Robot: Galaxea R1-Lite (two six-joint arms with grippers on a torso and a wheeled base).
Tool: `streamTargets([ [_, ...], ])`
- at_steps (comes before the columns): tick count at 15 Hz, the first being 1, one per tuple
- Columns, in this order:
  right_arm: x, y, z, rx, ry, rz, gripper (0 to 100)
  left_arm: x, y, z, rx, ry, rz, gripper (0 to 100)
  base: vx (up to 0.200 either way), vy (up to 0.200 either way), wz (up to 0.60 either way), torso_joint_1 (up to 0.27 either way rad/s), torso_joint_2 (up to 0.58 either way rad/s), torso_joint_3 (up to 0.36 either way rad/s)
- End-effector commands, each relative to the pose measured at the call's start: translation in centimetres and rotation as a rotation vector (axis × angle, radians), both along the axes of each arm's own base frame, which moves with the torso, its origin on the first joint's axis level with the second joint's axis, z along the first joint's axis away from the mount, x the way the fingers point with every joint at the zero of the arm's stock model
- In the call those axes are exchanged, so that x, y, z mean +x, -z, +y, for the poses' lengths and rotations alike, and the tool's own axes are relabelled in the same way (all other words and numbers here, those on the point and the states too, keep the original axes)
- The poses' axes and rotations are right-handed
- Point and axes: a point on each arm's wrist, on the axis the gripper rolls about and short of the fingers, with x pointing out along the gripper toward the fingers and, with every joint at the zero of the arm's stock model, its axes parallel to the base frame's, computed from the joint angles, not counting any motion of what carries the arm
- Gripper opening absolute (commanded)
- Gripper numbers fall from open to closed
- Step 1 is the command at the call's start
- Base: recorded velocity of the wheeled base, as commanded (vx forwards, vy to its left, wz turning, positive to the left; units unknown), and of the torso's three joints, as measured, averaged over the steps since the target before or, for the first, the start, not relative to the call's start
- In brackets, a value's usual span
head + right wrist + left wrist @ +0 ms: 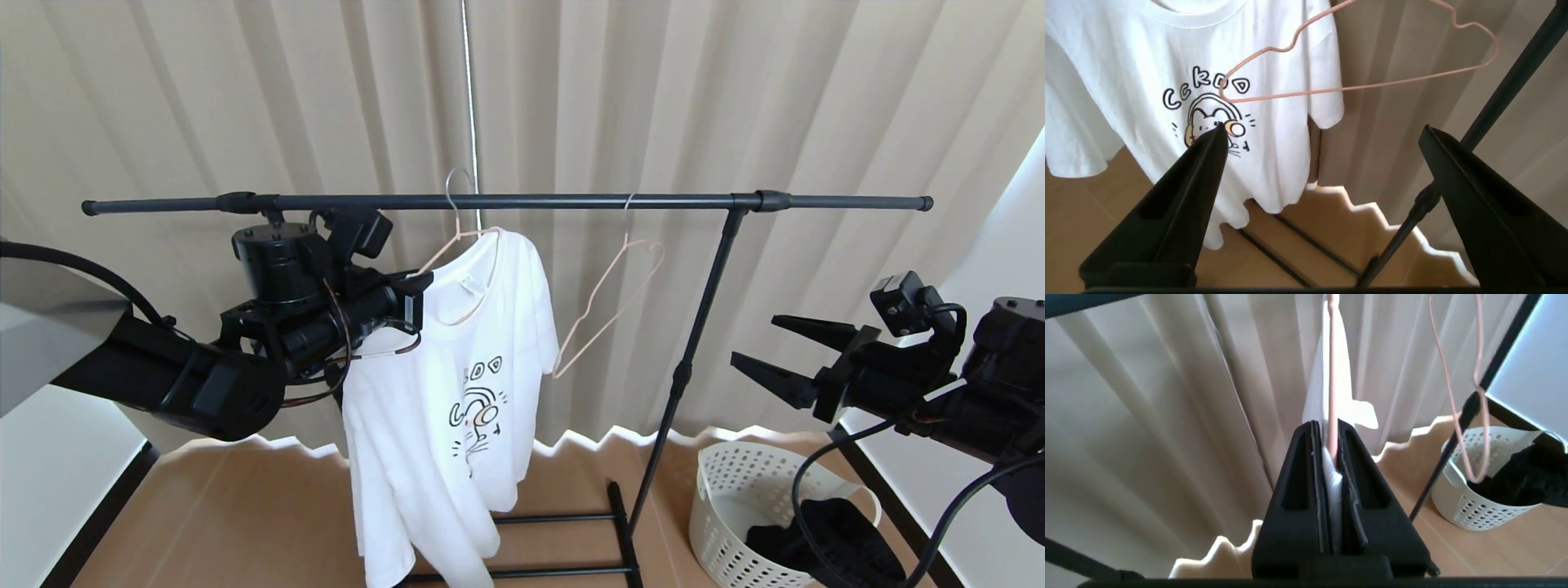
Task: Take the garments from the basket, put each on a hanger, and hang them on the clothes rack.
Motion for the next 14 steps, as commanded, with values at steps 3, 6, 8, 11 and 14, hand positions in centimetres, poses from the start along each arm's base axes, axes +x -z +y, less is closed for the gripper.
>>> streamTargets([
  [3,0.0,0.1,0.0,0.0,-0.002,0.001,100,0.1,0.5,0.0,-0.005,-0.002,-0.006,0,0.067,0.0,0.0,0.006,0.0,-0.001],
  [6,0.0,0.1,0.0,0.0,-0.002,0.004,100,0.2,0.7,-0.1,-0.007,0.0,-0.007,0,0.0,0.0,0.0,0.0,0.0,0.0],
  [8,0.0,0.1,0.0,0.0,-0.002,0.003,100,0.4,1.0,-0.1,-0.008,0.0,-0.005,0,0.0,0.0,0.0,0.0,0.0,0.0],
  [11,0.0,0.1,0.0,0.0,0.0,0.003,100,0.6,1.6,-0.2,-0.007,-0.002,-0.003,0,0.0,0.0,0.0,0.0,0.0,0.0],
  [14,0.0,0.1,0.0,0.0,-0.002,0.003,100,0.7,2.0,-0.3,-0.004,0.001,0.007,0,0.0,0.0,0.0,0.0,0.0,0.0],
])
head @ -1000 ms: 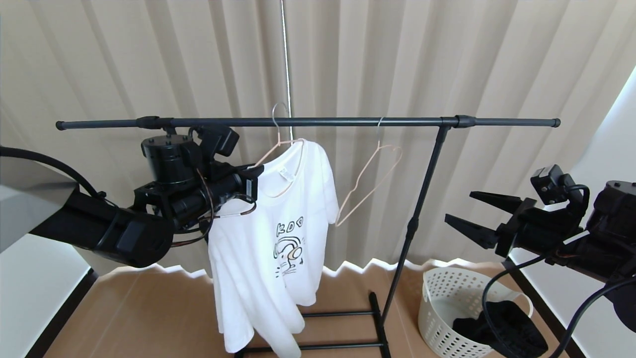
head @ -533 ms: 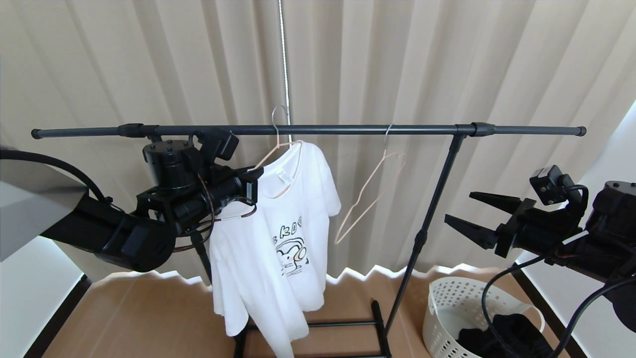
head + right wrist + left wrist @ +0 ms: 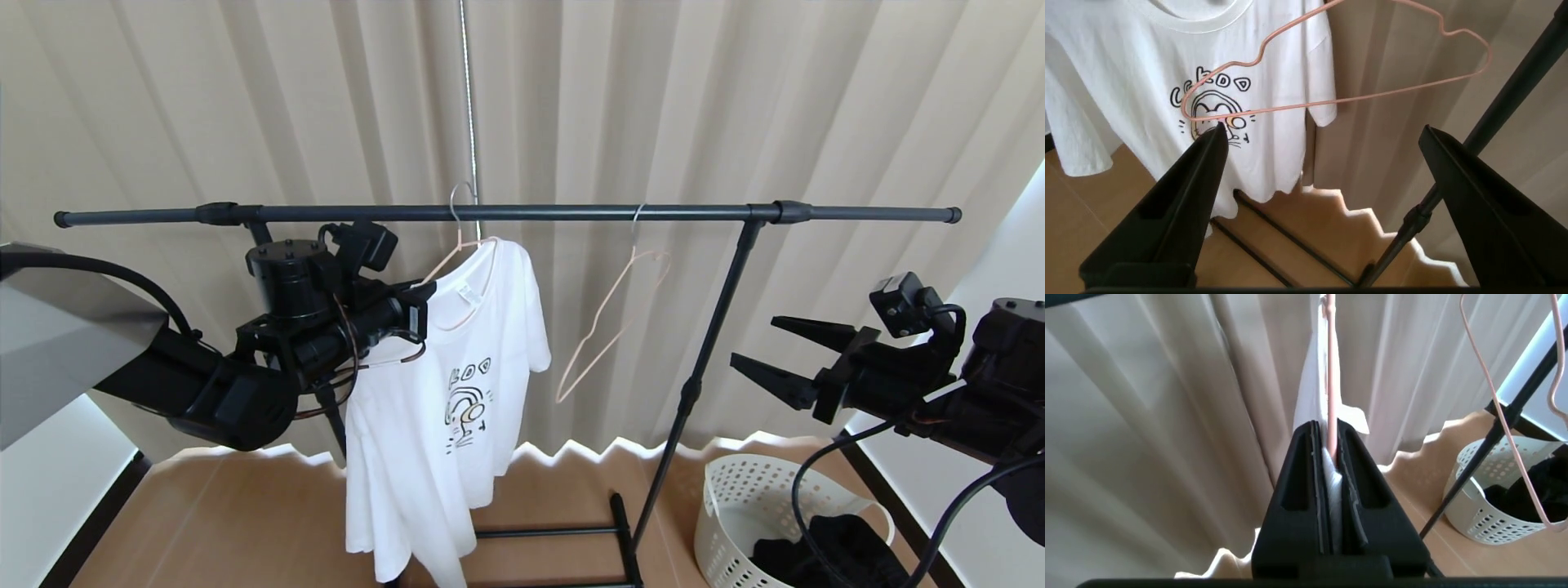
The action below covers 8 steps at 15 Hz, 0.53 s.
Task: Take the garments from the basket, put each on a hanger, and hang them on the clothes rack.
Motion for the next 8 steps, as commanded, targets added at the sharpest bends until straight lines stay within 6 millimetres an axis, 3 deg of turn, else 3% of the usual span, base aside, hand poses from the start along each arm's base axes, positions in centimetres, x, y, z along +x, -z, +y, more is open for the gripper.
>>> streamTargets([
  [1,0.02,0.0,0.0,0.0,-0.001,-0.001,100,0.15,0.49,-0.09,0.004,0.002,0.012,0,0.0,0.0,0.0,0.0,0.0,0.0],
  [8,0.02,0.0,0.0,0.0,-0.001,-0.001,100,0.01,1.47,-0.18,0.013,0.006,0.043,0,0.0,0.0,0.0,0.0,0.0,0.0],
])
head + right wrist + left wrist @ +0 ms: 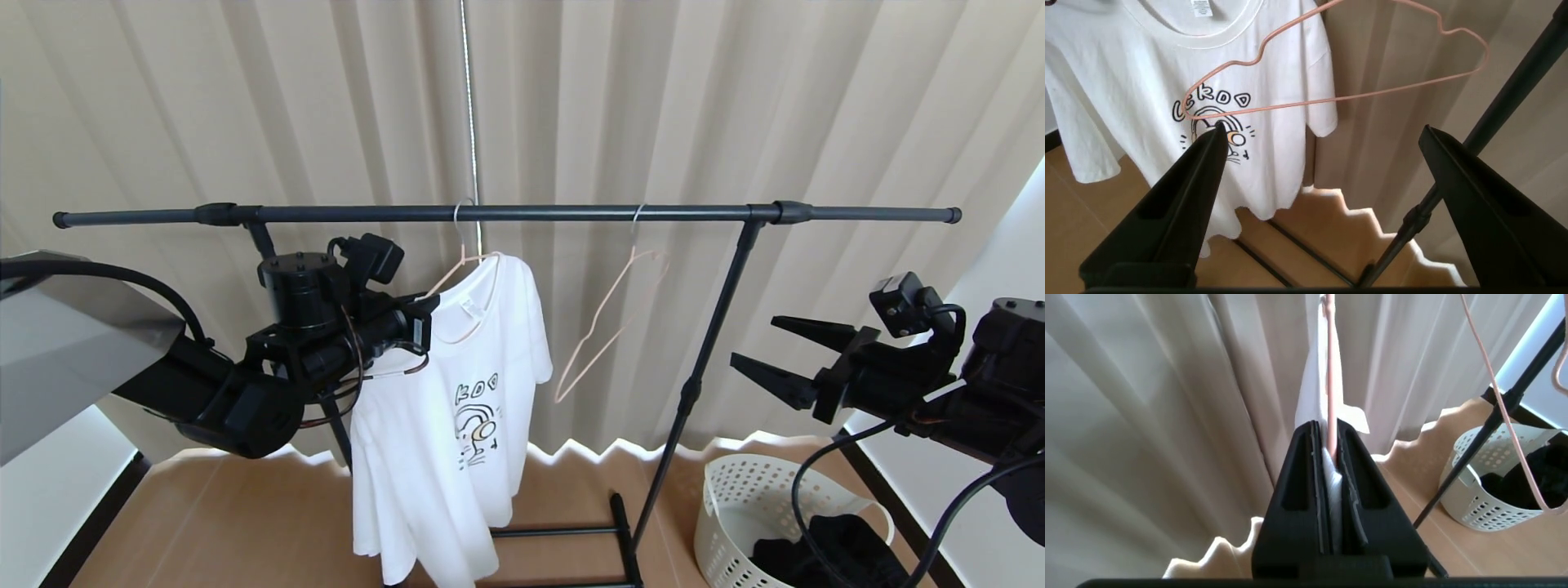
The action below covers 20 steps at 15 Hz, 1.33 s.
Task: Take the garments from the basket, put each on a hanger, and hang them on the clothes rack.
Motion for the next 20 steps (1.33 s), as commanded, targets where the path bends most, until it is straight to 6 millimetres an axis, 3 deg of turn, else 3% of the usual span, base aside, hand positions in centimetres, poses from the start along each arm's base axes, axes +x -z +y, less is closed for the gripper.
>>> streamTargets([
  [1,0.0,0.0,0.0,0.0,-0.001,0.0,100,0.0,0.2,0.0,0.002,0.001,0.005,0,0.0,0.0,0.0,0.0,0.0,0.0],
  [4,0.0,0.0,0.0,0.0,-0.001,-0.001,100,-0.1,0.2,-0.2,0.002,0.005,0.005,0,0.0,0.0,0.0,0.0,0.0,0.0],
  [5,0.0,0.0,0.0,0.0,-0.001,-0.001,100,-0.1,0.1,-0.2,0.001,0.007,0.004,100,0.0,0.0,0.0,0.0,0.0,0.0],
  [9,0.0,-0.1,0.0,0.0,0.001,-0.004,100,-0.3,-0.5,-0.2,-0.019,0.005,-0.005,100,0.0,0.0,0.0,0.0,0.0,0.0],
  [13,-0.3,-0.5,0.0,0.0,-0.001,-0.017,100,-1.9,-2.8,0.3,-0.038,0.004,-0.042,100,0.0,0.0,0.0,0.0,0.0,0.0],
  [15,-0.5,-0.8,0.0,0.001,-0.002,-0.026,100,-3.7,-4.5,1.0,-0.045,0.002,-0.071,100,0.0,0.0,0.0,0.0,0.0,0.0],
  [18,-0.6,-0.8,0.1,0.001,-0.007,-0.028,100,-5.0,-5.1,2.0,-0.045,-0.015,-0.073,100,0.0,0.0,0.0,0.0,0.0,0.0],
  [19,-1.1,-1.4,0.6,0.003,-0.023,-0.045,100,-8.2,-6.0,3.9,-0.042,-0.047,-0.071,100,0.0,0.0,0.0,0.0,0.0,0.0],
  [20,-1.4,-1.6,0.8,0.003,-0.029,-0.053,100,-9.1,-6.2,4.2,-0.042,-0.049,-0.074,100,0.0,0.0,0.0,0.0,0.0,0.0],
])
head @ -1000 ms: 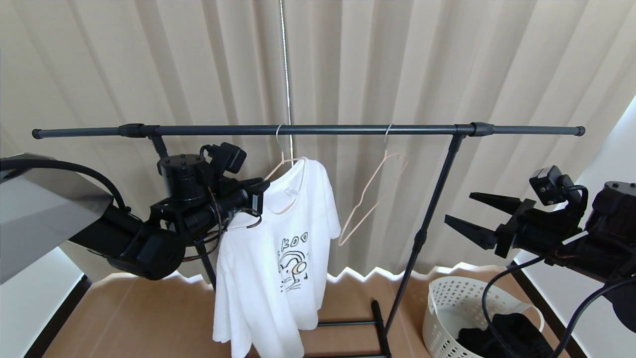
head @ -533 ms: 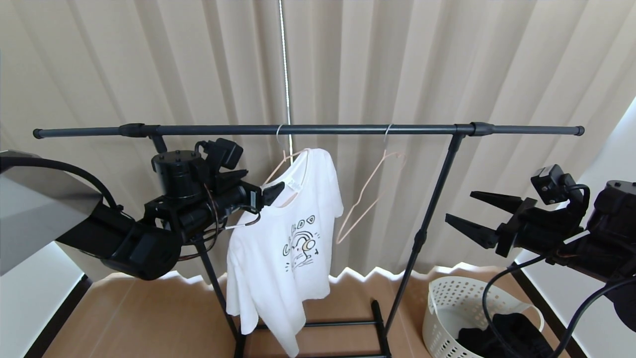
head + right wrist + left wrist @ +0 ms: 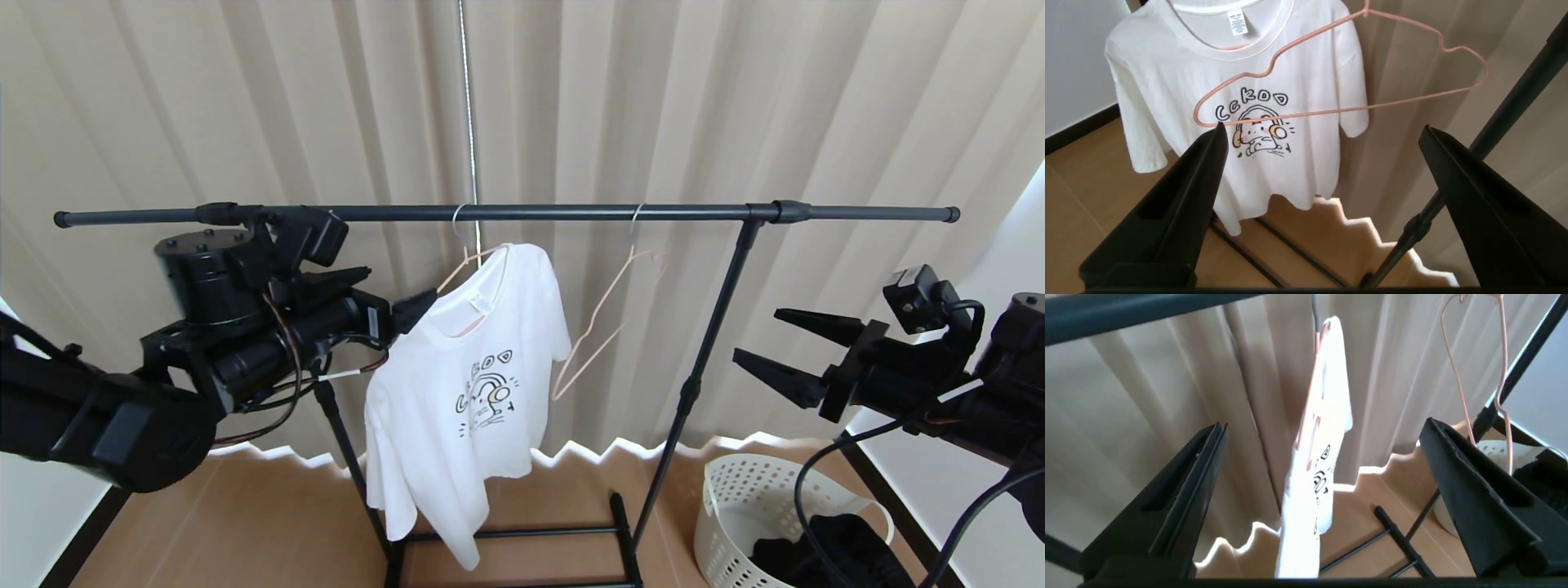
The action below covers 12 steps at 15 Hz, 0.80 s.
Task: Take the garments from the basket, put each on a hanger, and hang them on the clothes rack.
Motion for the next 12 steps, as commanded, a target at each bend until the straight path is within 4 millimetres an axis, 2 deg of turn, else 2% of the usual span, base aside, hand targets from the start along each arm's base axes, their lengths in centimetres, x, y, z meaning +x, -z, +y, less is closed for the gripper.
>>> streamTargets([
  [1,-2.2,-1.8,1.0,0.001,-0.042,-0.064,100,-5.5,-1.6,2.2,-0.004,-0.027,-0.029,100,0.0,0.0,0.0,0.0,0.0,0.0],
  [3,-4.3,-3.0,1.4,0.0,-0.039,-0.113,100,-8.0,-1.6,3.0,-0.008,-0.042,-0.03,100,0.0,0.0,0.0,0.0,0.0,0.0],
  [4,-4.7,-3.2,1.3,-0.003,-0.012,-0.123,100,-8.8,-1.8,3.3,-0.01,-0.059,-0.042,100,0.0,0.0,0.0,0.0,0.0,0.0],
  [5,-5.2,-3.6,1.2,-0.002,0.055,-0.141,100,-10.5,-2.3,3.7,-0.008,-0.088,-0.071,100,0.0,0.0,0.0,0.0,0.0,0.0],
  [7,-6.7,-3.0,0.9,-0.003,0.136,-0.115,100,-13.0,-2.1,4.3,0.008,-0.107,-0.088,100,0.0,0.0,0.0,0.0,0.0,0.0],
  [11,-11.2,-1.1,0.8,-0.016,0.172,-0.067,100,-17.0,1.2,5.4,0.041,-0.108,-0.011,100,0.0,0.0,0.0,0.0,0.0,0.0],
  [12,-12.9,-0.4,0.6,-0.019,0.178,-0.054,100,-18.1,2.1,5.7,0.046,-0.111,0.015,100,0.0,0.0,0.0,0.0,0.0,0.0],
])
